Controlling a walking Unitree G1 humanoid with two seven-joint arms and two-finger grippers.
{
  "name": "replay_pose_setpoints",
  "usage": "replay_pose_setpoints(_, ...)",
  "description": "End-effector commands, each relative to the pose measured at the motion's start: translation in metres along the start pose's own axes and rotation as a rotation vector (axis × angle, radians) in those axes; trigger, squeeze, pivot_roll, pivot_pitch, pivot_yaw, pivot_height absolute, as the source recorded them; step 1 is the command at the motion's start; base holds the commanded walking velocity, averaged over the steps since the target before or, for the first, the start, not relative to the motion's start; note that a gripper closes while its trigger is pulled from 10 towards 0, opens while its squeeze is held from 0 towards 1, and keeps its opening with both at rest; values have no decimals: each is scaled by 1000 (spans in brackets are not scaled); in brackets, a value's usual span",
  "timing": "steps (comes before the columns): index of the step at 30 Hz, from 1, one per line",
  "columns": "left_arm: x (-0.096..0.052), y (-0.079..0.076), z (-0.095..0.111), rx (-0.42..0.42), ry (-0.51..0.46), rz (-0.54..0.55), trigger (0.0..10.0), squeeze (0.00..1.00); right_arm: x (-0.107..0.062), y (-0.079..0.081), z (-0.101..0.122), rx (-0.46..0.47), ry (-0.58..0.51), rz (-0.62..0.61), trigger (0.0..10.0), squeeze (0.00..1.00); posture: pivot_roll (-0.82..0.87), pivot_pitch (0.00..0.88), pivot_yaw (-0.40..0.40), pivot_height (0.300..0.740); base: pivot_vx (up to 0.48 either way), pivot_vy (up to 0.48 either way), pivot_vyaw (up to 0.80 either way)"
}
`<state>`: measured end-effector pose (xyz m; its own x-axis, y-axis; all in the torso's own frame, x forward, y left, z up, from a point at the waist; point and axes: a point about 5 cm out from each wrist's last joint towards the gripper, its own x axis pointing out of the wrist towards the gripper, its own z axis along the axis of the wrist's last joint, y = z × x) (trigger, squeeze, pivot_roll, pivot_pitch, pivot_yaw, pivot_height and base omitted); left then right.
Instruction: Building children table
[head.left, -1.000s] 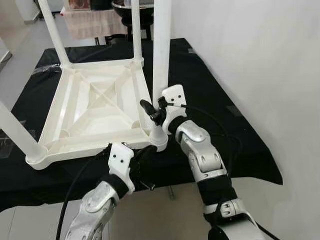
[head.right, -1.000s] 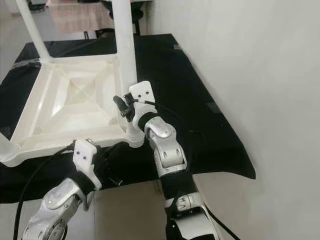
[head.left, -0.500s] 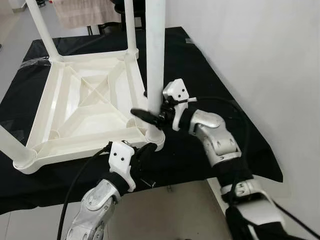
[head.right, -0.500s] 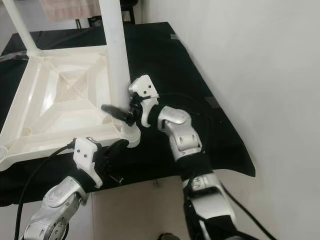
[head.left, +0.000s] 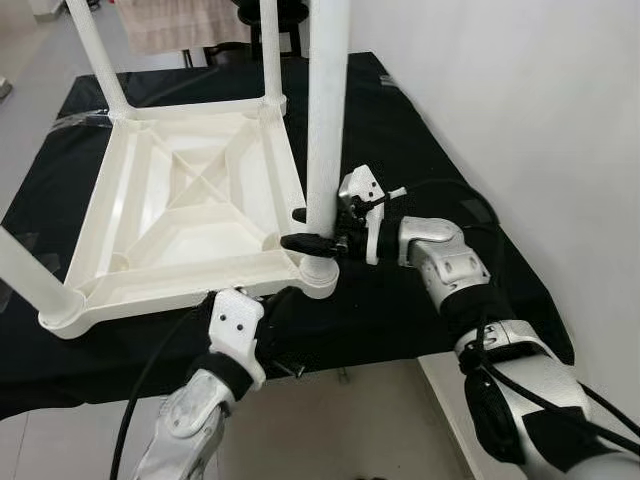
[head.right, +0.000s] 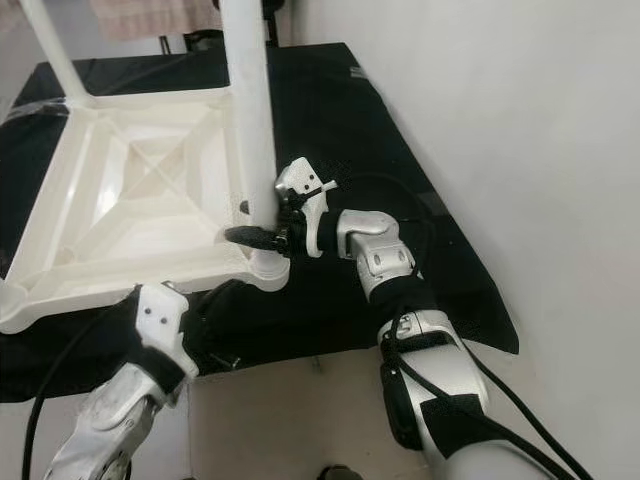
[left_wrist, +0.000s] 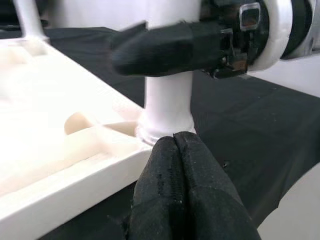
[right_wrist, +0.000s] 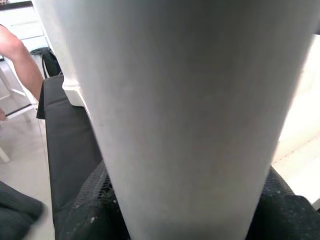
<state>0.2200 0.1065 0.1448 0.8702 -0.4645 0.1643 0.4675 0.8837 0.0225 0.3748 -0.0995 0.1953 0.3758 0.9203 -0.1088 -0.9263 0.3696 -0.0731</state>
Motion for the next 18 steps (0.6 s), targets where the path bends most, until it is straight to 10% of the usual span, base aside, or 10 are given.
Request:
replay_pose_setpoints(1,-4,0,4,-8,-9,14,10000,0,-12,-7,-7,40,-3,-48,0,0,80,135,-33,740,0,0,0)
replay_pose_setpoints(11,-14,1,6,-15,3,69,10000,0,-59,-22,-32,68,42,-262,0,0,73,139,-28,740,0,0,0)
replay_pose_setpoints(12,-15,3,3,-38,12,78,10000,0,-73,-28,-54,126,140,-568,0,0,58,138,-21,740,0,0,0)
replay_pose_setpoints(15,-14,4,1,-37,17,76,10000,0,-76,-28,-63,146,184,-749,0,0,51,143,-15,740,0,0,0)
replay_pose_setpoints(18,-13,6,-2,-60,31,58,10000,0,-51,18,-74,207,168,-843,0,0,36,145,0,740,0,0,0)
